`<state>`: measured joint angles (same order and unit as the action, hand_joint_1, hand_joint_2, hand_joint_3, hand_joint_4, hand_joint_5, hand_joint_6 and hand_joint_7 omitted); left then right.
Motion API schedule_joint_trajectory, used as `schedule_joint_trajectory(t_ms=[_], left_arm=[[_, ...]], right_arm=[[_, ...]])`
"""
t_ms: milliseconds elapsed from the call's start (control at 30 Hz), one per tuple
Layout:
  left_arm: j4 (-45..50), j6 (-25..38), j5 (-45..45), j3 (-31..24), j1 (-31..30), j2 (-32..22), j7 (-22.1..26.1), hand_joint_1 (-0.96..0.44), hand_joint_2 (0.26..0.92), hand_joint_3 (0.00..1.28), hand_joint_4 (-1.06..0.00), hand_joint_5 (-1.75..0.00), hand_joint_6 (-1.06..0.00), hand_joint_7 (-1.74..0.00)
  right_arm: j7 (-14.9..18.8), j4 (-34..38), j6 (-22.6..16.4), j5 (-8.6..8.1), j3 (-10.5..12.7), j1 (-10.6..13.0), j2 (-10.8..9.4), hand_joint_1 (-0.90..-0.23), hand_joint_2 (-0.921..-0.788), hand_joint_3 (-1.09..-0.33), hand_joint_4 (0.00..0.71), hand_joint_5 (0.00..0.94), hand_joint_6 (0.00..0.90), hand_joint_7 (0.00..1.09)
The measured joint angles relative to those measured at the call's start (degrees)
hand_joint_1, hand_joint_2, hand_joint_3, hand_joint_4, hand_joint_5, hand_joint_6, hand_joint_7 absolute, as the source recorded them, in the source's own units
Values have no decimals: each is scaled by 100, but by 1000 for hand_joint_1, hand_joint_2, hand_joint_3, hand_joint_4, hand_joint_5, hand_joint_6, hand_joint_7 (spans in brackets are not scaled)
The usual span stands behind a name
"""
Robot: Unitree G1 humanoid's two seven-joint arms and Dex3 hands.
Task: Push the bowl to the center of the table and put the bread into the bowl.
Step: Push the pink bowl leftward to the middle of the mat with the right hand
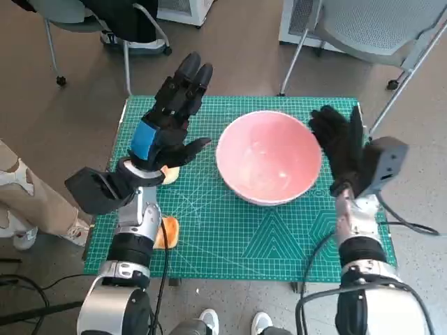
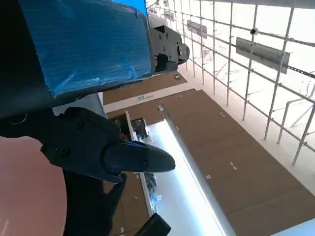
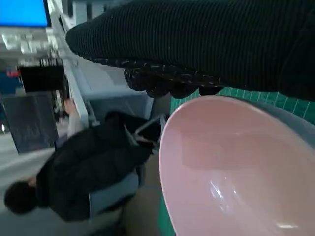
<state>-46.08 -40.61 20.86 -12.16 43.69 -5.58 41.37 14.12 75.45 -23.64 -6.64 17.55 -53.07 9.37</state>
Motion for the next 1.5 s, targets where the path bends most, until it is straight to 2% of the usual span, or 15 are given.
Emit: schedule_joint_trajectory(t_ms=[433,933,1133,1300,1500], left_arm=[[0,1,0,0,-19,-51,5,-601,921,232,-14,-3,-162,-14],[0,6,0,1,-25,-52,4,-601,921,231,-17,-3,-165,-15],[3,6,0,0,-42,-55,5,-601,921,229,-19,-4,-167,-15],[60,14,7,-3,-111,-80,10,-605,921,230,-23,-4,-169,-16],[320,70,68,-32,-266,-160,16,-606,921,233,-27,-6,-167,-15]], right_arm=[[156,-14,-107,36,-132,-21,-298,-565,-921,-819,209,0,297,47],[229,-23,-130,144,-314,-88,-333,-564,-921,-859,160,2,250,21],[273,-35,-202,216,-331,-134,-269,-582,-921,-831,169,6,261,26],[274,-90,-367,235,-319,-156,-94,-604,-921,-807,201,18,297,45],[273,-382,-961,198,-277,-158,96,-662,-921,-804,216,21,313,54]])
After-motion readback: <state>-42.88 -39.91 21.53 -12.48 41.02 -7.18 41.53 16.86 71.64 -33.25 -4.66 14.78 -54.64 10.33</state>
